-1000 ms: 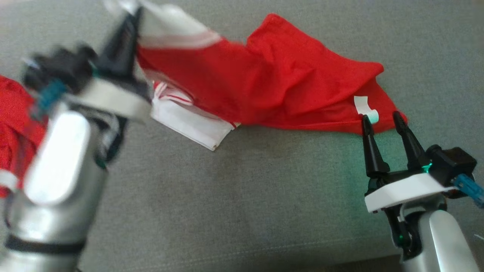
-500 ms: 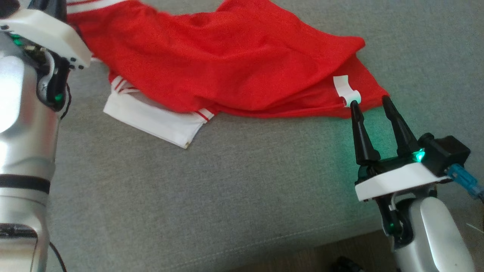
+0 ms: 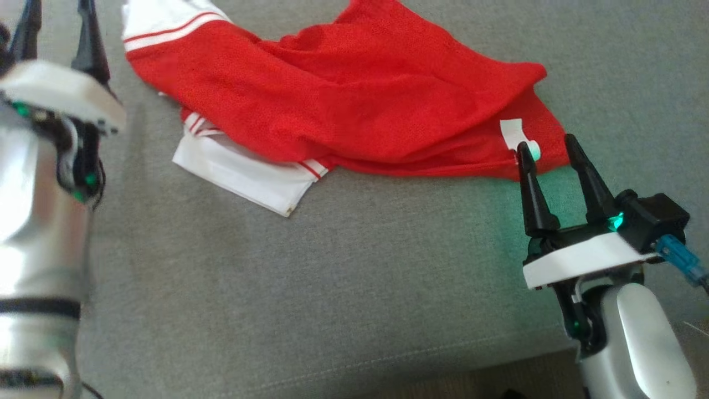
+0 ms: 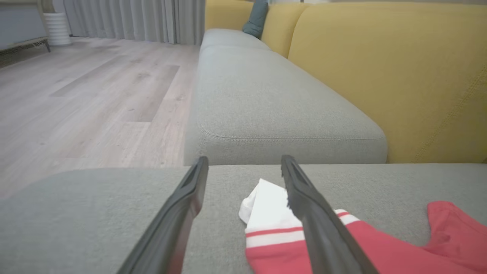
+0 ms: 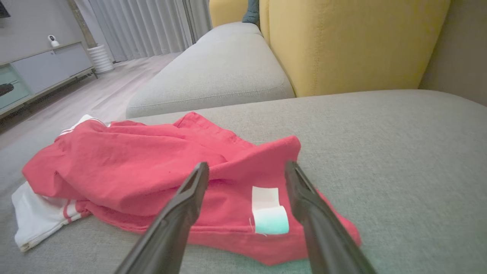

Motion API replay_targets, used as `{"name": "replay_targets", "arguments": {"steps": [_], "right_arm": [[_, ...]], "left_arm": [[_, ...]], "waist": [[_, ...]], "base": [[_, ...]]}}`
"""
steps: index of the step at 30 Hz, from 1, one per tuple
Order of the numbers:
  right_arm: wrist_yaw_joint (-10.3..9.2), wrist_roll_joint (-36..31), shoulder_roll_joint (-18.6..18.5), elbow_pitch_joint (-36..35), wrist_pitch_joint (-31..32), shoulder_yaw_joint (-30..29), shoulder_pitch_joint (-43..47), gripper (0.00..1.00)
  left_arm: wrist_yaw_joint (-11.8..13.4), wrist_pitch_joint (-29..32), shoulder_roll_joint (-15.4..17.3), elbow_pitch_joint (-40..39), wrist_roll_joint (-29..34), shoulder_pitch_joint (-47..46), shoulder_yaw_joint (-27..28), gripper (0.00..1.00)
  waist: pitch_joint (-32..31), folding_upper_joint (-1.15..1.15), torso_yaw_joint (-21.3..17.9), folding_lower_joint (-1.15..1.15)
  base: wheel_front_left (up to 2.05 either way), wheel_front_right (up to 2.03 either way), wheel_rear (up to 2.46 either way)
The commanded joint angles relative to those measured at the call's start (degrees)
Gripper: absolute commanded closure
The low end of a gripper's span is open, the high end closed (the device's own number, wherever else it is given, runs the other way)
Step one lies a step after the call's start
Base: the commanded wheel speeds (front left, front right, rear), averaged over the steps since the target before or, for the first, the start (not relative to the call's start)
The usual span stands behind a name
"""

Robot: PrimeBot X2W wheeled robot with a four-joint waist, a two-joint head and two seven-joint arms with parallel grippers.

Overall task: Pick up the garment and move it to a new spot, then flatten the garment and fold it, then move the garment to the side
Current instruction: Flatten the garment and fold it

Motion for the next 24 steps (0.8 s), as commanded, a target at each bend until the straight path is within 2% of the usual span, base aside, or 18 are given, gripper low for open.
{"name": "replay_targets", "arguments": {"steps": [1,6,12,19,24], "right_arm": [[-0.05,-0.49,-0.24,-2.17,0.23,0.96,-1.10,0.00],[-0.05,-1.73,-0.24,-2.59,1.23,0.43,-0.92,0.00],[-0.05,-2.86,-0.24,-2.43,2.42,0.27,-0.27,0.00],[-0.05,-3.41,-0.24,-2.16,3.42,-0.05,1.03,0.00],[-0.05,-3.86,-0.24,-2.42,3.95,-0.62,2.39,0.00]], "left_arm": [[0.68,-0.67,2.64,-3.95,0.49,1.57,2.56,0.00],[2.63,-0.68,1.21,-17.49,2.21,13.74,6.72,0.00],[4.12,-0.69,-1.18,-30.02,5.04,27.35,8.57,0.00],[5.60,-0.69,-3.76,-37.97,7.56,38.24,8.26,0.00],[5.55,-0.69,-5.13,-40.43,8.32,42.70,7.43,0.00]], "waist": [[-0.95,0.00,1.02,0.00],[-3.08,0.00,2.99,0.00],[-6.10,0.00,4.60,0.00],[-8.77,0.00,6.00,0.00],[-10.25,0.00,6.84,0.00]], "base": [[0.00,0.00,0.00],[0.00,0.00,0.00],[0.00,0.00,0.00],[0.00,0.00,0.00],[0.00,0.00,0.00]]}}
